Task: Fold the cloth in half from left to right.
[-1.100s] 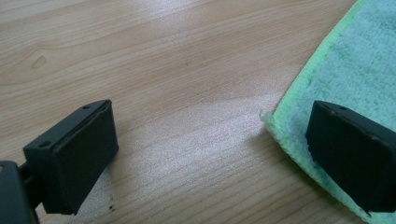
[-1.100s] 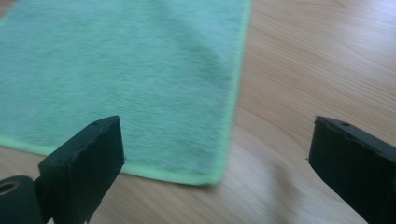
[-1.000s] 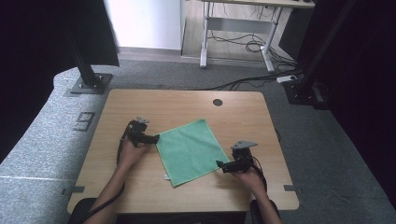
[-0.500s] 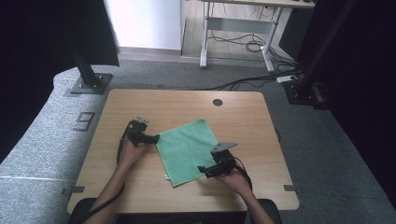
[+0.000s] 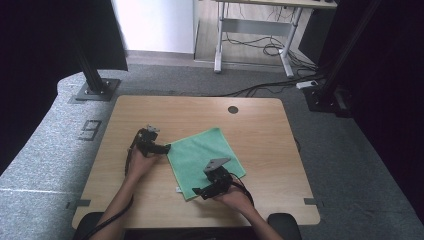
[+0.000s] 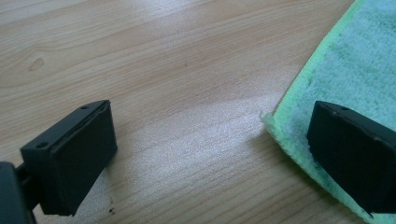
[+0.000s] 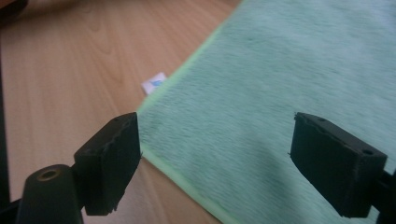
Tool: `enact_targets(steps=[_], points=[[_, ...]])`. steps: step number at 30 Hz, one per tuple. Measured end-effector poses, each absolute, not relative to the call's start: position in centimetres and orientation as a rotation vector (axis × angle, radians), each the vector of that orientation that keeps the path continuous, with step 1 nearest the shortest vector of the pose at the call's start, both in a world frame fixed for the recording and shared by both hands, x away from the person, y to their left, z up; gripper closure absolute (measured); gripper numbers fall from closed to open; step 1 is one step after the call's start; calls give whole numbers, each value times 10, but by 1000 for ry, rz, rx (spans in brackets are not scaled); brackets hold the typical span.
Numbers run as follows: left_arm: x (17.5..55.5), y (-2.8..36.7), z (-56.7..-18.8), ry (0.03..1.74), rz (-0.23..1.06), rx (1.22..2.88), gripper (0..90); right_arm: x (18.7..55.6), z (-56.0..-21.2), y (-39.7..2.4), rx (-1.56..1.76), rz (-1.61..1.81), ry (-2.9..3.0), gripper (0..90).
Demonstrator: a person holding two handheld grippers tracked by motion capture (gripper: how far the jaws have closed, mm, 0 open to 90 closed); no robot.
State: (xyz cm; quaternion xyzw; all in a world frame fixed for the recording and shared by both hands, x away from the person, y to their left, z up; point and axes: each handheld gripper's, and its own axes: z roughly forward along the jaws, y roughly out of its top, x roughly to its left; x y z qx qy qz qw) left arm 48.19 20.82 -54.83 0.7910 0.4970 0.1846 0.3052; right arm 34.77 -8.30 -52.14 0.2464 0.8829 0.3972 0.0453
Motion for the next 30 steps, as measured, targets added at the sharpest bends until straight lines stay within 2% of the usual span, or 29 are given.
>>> enact_targets(steps=[9,16,19,24,27,28,30], points=[[482,208,-548,1317,488,2092,14,335,-525,-55,650,1214,2782,241],[482,208,-548,1318,487,2094,14,323,-528,-38,569,1173,2843,409],[482,208,-548,1318,487,2094,14,321,-530,-36,552,1138,2853,448],[481,208,-548,1307,487,2093,24,320,-534,-34,545,1057,2852,596],[478,208,-547,1253,483,2094,73,319,-533,-32,549,1026,2831,656],[476,208,-547,1225,480,2097,158,319,-533,-31,551,989,2800,758],[473,207,-546,1171,468,2099,291,320,-533,-31,567,991,2798,831]])
